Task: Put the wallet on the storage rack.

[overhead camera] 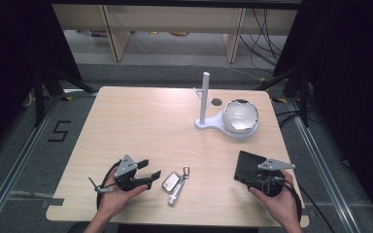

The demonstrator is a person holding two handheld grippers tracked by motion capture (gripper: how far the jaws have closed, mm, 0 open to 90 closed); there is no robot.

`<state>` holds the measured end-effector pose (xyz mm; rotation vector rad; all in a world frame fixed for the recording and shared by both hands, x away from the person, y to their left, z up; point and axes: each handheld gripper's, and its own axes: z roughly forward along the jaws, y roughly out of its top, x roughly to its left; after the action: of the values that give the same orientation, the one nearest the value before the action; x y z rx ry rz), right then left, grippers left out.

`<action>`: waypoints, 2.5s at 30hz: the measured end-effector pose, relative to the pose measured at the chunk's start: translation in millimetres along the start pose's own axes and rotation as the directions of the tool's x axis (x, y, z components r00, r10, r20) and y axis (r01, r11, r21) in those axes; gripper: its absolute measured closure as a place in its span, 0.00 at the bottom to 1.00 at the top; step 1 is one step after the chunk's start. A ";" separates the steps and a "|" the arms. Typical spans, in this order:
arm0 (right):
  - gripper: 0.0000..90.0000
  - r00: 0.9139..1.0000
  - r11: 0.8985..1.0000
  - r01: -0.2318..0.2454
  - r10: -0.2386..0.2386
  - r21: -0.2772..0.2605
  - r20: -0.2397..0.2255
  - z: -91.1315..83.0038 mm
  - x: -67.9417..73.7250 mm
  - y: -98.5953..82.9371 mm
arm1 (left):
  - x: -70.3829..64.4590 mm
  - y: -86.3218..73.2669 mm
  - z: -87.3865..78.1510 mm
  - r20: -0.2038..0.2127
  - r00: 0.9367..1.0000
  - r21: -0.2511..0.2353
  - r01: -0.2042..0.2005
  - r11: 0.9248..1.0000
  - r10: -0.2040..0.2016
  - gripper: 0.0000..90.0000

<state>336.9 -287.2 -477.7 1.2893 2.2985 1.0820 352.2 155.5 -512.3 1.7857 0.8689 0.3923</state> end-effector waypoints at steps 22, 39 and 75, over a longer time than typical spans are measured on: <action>0.49 0.945 0.917 0.300 -0.323 0.264 0.048 0.1 -4.9 10.4 | -1.1 -2.7 -2.6 -0.008 0.998 -0.007 -0.055 0.998 0.055 0.35; 0.47 0.903 0.839 0.385 -0.429 0.386 0.033 16.8 -8.5 26.9 | -1.3 -2.9 -1.5 -0.006 0.999 -0.015 -0.044 0.999 0.044 0.35; 0.67 0.759 0.600 0.597 -0.638 0.532 -0.132 42.7 5.0 41.3 | -2.6 -7.5 3.1 0.023 0.999 0.004 -0.040 0.999 0.040 0.35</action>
<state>383.4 -250.0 -475.9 0.5115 2.7670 0.1218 349.6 152.8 -519.9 1.8103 0.8195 0.3949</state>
